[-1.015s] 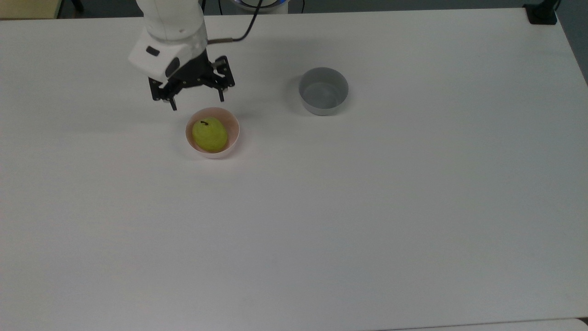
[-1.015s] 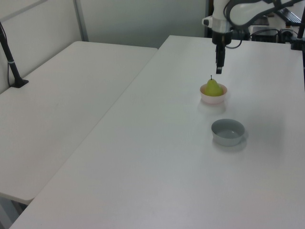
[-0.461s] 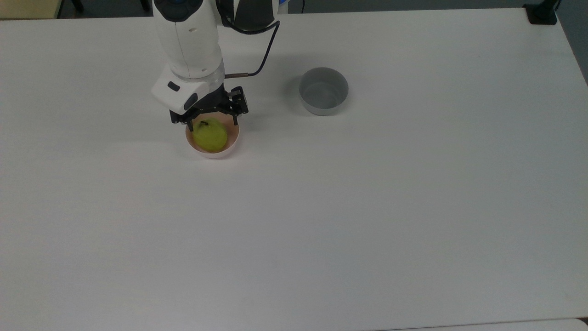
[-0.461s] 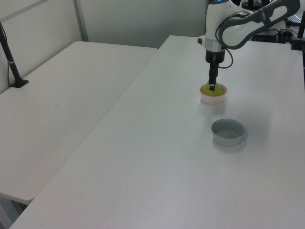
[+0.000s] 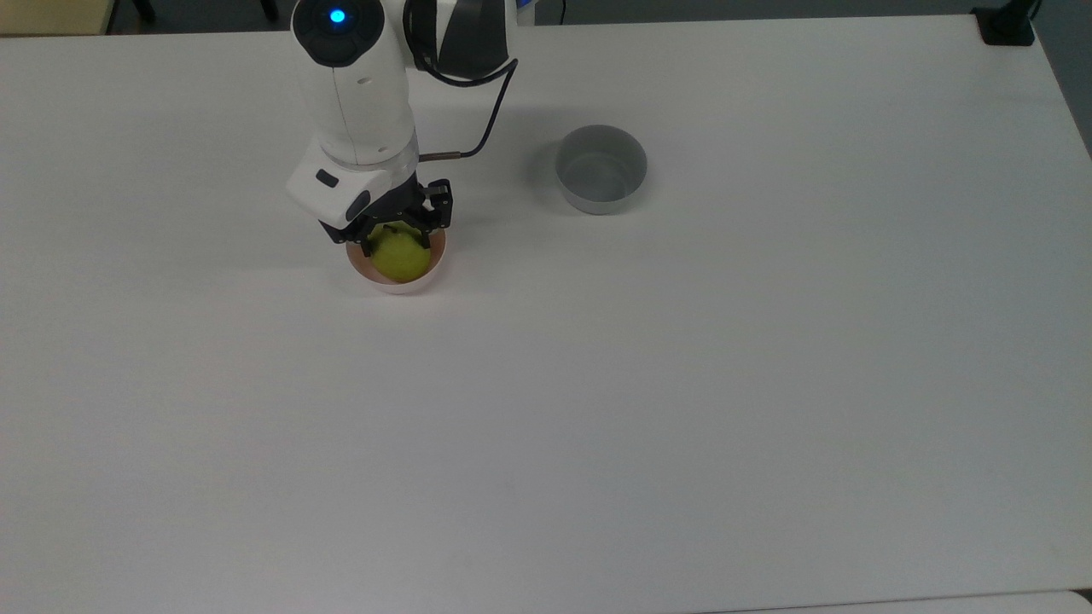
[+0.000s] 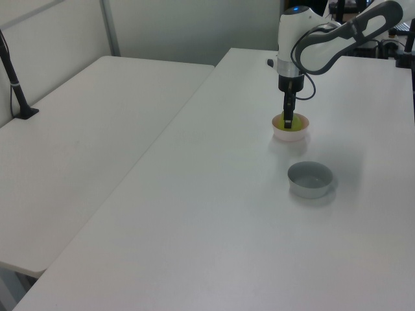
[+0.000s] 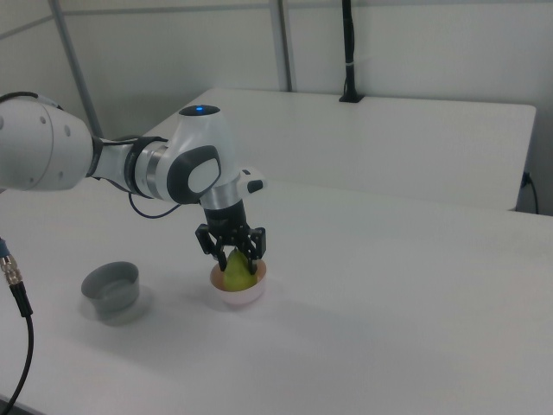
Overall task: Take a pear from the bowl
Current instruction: 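Close the gripper on the pear and lift it from the bowl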
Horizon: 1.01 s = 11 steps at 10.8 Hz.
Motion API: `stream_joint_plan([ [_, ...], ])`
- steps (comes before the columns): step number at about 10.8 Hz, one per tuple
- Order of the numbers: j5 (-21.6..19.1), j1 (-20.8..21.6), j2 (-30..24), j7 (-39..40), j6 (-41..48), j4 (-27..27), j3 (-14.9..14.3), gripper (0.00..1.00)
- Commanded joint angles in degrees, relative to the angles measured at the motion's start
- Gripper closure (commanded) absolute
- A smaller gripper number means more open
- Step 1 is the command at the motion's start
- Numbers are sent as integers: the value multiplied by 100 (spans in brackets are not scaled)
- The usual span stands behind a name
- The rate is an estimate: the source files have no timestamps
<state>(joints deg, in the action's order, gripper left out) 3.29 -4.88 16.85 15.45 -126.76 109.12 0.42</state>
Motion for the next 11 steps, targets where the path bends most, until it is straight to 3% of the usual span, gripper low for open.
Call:
stream_joint_plan([
  [1, 84, 75, -24, -103, -156, 136, -68, 83],
  [3, 93, 75, -59, -77, -77, 127, -68, 92],
  [7, 76, 22, -462, -50, 432, -13, -59, 93],
  [11, -30, -117, -823, -42, 1292, -723, -59, 94],
])
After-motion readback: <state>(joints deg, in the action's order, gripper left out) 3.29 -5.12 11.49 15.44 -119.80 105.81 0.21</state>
